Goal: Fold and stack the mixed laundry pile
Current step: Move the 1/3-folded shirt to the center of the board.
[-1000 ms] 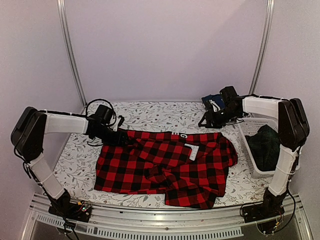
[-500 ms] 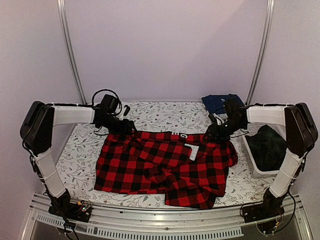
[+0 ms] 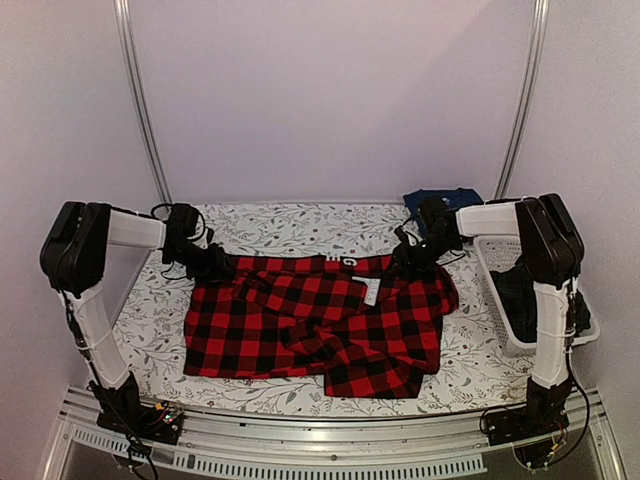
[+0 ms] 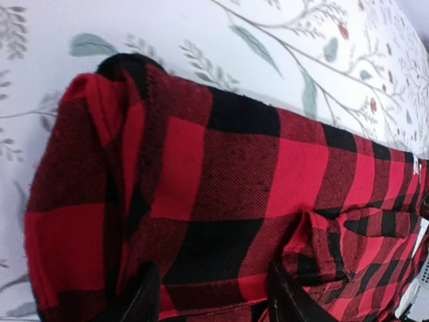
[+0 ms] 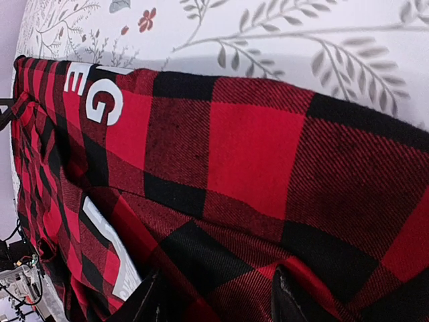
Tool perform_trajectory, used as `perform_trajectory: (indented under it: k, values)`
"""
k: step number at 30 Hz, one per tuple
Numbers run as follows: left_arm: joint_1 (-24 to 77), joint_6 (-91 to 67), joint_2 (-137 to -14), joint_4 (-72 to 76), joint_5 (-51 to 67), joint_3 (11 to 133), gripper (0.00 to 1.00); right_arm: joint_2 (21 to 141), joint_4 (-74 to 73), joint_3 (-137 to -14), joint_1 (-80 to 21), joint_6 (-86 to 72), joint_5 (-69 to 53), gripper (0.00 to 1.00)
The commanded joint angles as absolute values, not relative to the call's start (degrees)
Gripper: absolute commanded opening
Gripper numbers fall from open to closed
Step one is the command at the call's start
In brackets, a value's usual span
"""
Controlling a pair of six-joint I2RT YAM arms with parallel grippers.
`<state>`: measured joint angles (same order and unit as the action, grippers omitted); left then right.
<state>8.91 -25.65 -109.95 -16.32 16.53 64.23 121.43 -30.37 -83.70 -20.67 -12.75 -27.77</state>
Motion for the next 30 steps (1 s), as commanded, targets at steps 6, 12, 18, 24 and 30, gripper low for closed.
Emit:
perform_trajectory:
  k: [6, 12, 18, 24, 30]
  values:
    - [1.4, -24.0, -122.3, -22.7, 14.5, 75.9, 0.55, 138.5, -36.5, -106.3, -18.7, -12.6, -22.5, 0.52]
    - [1.9, -19.8, -118.4, -21.9, 16.9, 83.1, 0.91, 134.8, -33.5, -111.8, -18.5, -10.4, -29.9, 0.58]
    - [11.9, -12.5, -104.2, -22.8, 23.7, 74.1, 1.00, 121.0, -30.7, -103.3, -18.8, -10.2, -38.4, 0.61]
    - [25.3, -18.0, -98.0, -17.3, 27.2, 60.9, 1.00, 107.3, -29.2, -86.6, -20.0, -9.5, -39.0, 0.61]
    - [32.3, -21.3, -102.4, -14.5, 25.8, 59.3, 0.99, 95.8, -29.7, -72.3, -20.1, -9.1, -40.7, 0.61]
